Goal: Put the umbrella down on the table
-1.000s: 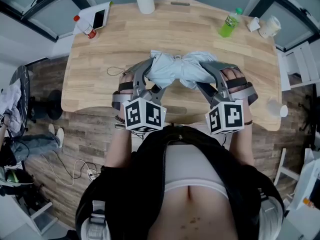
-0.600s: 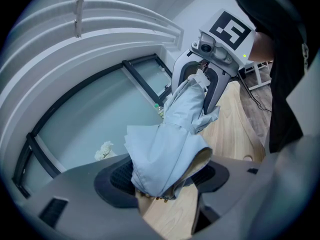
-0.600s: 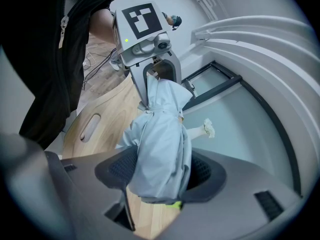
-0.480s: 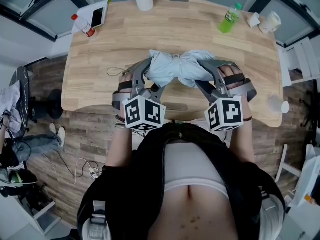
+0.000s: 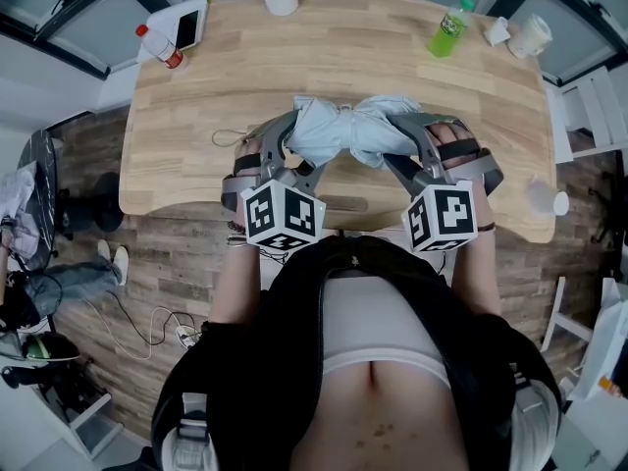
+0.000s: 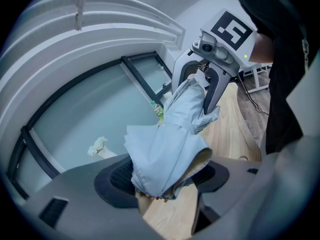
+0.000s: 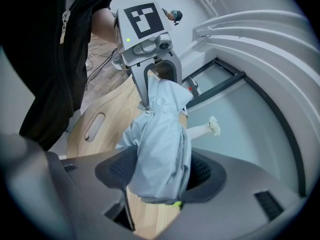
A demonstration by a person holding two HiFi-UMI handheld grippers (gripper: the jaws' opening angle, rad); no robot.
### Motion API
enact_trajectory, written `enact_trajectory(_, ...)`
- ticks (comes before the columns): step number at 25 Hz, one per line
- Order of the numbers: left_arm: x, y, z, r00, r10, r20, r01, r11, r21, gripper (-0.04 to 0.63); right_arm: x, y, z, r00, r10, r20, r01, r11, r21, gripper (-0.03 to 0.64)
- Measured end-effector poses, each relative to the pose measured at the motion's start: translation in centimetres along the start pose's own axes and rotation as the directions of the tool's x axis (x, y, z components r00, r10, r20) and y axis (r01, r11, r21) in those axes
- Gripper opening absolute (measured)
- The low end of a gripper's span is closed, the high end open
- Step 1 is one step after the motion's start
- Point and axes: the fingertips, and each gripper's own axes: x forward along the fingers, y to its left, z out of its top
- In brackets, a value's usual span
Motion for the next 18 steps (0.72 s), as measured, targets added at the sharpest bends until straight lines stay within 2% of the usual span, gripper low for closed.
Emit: enact_trajectory(18,1.0,-1.2,-1.8,0.998,-0.055,-0.038,0.054,0.998,-0.031,0.302,1.8,1.7,-0.2,0.998,0.066,0.008,-0.066,0.998,0.009,0.293)
